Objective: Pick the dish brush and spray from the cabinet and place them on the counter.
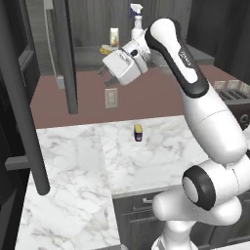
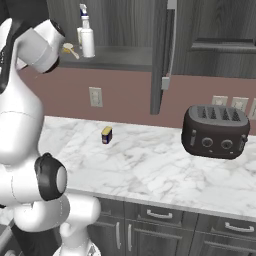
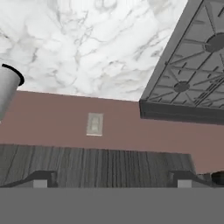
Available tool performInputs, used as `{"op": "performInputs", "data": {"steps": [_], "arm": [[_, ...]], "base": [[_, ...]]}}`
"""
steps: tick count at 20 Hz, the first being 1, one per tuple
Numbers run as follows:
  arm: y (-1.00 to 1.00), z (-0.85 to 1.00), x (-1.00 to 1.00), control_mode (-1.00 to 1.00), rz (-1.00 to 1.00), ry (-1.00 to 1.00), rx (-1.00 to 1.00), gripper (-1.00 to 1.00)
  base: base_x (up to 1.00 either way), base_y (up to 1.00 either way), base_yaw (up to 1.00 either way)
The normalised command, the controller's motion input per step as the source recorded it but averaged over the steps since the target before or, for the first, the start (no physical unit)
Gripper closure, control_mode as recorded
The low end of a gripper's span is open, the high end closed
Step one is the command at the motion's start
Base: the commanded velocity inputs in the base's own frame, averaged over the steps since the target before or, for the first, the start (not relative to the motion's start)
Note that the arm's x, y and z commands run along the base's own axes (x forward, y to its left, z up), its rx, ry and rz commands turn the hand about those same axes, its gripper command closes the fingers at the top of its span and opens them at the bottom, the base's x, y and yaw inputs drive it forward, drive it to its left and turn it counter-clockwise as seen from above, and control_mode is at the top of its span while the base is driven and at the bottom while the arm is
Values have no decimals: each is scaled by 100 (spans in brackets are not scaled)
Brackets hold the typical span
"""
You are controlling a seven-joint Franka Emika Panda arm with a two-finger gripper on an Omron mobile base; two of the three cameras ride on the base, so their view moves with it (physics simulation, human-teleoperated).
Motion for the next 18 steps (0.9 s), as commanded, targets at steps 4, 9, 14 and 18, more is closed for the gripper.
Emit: {"op": "performInputs", "data": {"steps": [4,9,14,18], "arm": [[-65,0,-29,-100,23,-41,-22,-100],[-49,-2,-28,-100,28,-42,-22,-100],[-23,-19,-30,-100,30,-37,-24,-100],[-12,-25,-40,-100,27,-33,-27,-100]], "base": [[0,0,0],[0,0,0],[0,0,0],[0,0,0]]}}
